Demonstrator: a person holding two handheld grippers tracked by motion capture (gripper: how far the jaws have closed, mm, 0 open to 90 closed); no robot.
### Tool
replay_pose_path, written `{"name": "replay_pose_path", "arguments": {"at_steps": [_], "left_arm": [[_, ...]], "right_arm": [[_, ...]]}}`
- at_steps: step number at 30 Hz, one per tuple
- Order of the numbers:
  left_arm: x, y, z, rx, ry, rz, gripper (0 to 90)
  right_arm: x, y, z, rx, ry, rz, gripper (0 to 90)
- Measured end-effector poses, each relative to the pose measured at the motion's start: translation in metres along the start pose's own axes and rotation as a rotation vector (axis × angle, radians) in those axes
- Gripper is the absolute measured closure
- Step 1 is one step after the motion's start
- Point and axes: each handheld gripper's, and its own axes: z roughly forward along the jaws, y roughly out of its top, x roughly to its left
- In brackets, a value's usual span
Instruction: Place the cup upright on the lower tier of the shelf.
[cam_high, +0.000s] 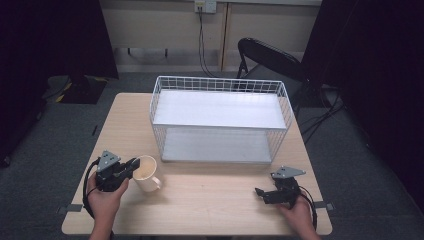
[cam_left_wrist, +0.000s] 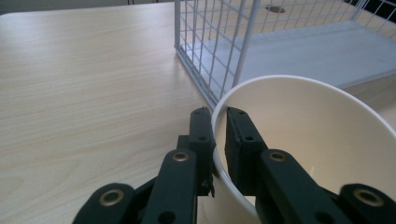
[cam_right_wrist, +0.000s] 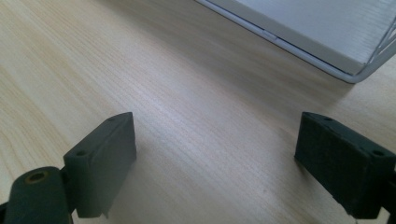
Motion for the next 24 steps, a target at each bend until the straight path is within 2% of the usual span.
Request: {"name": "replay_pose_path", "arguments": {"at_steps": [8, 14, 24], "left_arm": [[-0.007, 0.005, 0.002, 0.012, -0.019, 0.015, 81.6], [-0.016, 0.011, 0.004, -0.006, -0.030, 0.013, 81.6], [-0.025, 0.018, 0.011, -0.001, -0.039, 0.027, 81.6]], "right_arm": [[0.000, 0.000, 0.000, 0.000, 0.000, 0.000, 11.8], [0.000, 0.000, 0.000, 0.000, 0.000, 0.000, 11.8], [0.000, 0.000, 0.000, 0.000, 0.000, 0.000, 11.8]]}}
